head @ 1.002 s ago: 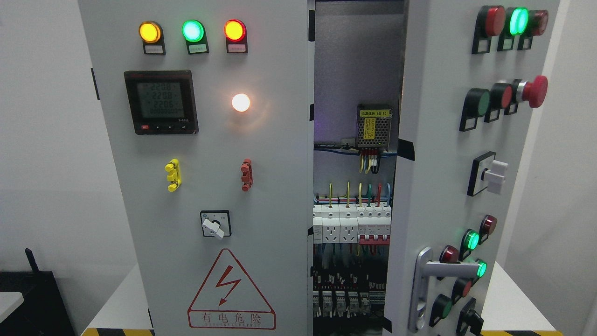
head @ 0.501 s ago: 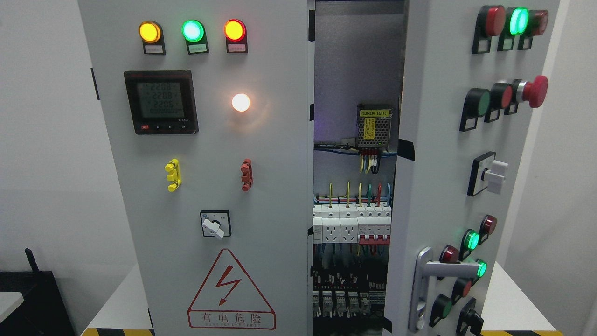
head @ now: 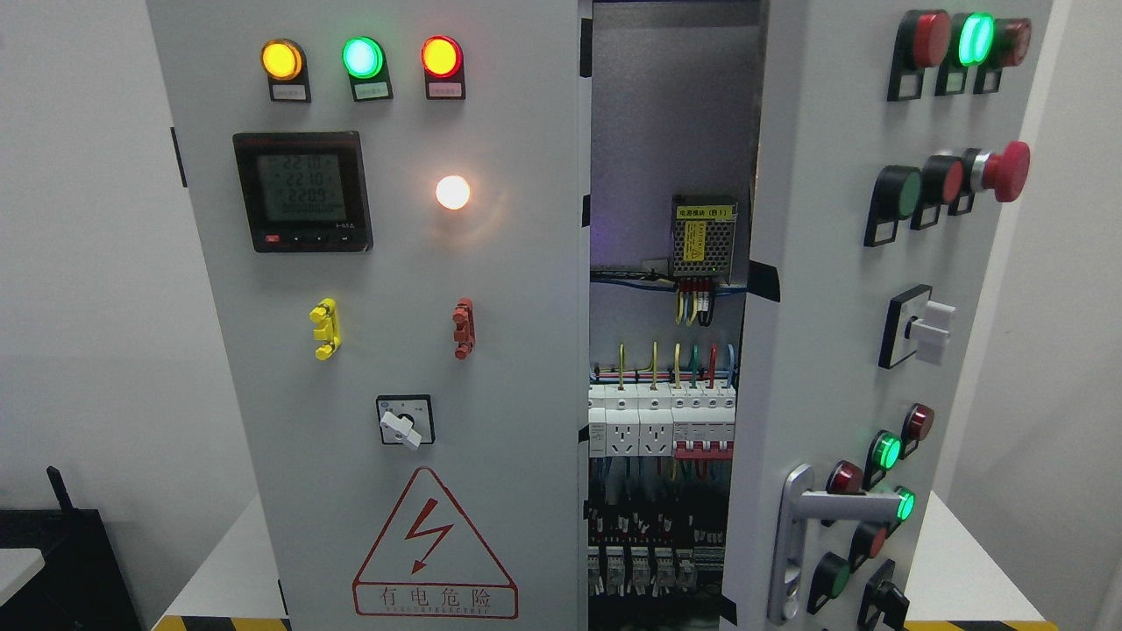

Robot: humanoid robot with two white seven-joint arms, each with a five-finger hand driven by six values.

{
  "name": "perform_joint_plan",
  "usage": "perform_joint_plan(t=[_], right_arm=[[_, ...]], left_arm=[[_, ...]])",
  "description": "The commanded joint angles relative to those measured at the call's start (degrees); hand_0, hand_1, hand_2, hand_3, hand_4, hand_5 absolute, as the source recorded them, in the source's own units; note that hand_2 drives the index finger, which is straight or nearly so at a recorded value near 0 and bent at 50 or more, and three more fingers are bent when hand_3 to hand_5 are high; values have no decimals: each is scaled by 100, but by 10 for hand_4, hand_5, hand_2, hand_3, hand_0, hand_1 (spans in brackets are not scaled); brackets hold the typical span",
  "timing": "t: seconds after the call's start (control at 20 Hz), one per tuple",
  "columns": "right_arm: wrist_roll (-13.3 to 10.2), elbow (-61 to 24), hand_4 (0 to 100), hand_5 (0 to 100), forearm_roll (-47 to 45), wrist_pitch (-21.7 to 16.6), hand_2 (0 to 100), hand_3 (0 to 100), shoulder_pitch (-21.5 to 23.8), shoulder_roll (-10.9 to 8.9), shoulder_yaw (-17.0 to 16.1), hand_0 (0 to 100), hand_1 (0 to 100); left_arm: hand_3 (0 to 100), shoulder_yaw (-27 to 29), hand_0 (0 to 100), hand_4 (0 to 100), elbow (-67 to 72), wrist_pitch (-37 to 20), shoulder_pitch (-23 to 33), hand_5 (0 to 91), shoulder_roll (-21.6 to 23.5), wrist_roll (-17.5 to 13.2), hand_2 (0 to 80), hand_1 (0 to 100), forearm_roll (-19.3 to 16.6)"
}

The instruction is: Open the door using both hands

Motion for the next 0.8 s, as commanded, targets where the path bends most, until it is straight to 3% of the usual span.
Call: perform_joint_plan(t=[0.0, 0.2, 0.4, 0.5, 0.65, 0.75], right_arm=[[-5, -3, 0, 0, 1, -4, 0, 0, 0, -1, -1, 107, 0], [-5, -3, 0, 0, -8, -4, 0, 0, 0, -1, -1, 106, 0], [-5, -3, 0, 0, 1, 5, 0, 0, 0, -1, -1, 107, 0], [-5, -3, 0, 0, 1, 5, 0, 0, 0, -1, -1, 107, 0], [-5, 6, 0, 0, 1, 5, 0, 0, 0, 7, -1, 106, 0], [-5, -3, 0, 0, 1, -4, 0, 0, 0, -1, -1, 106, 0]], left_arm=[[0, -116, 0, 30, 422, 272, -750, 0, 389, -229, 0, 0, 39], [0, -652, 0, 31, 502, 245, -1242, 0, 460, -396, 0, 0, 30], [0, -828, 0, 31, 493, 228, -1488, 0, 583, -405, 0, 0, 56], [0, -1257, 0, 31, 519, 236, -1969, 0, 626, -405, 0, 0, 100], [0, -2477, 0, 31, 738, 245, -3207, 0, 1021, -405, 0, 0, 389], [0, -2849, 0, 31, 827, 245, -3710, 0, 1163, -405, 0, 0, 478]])
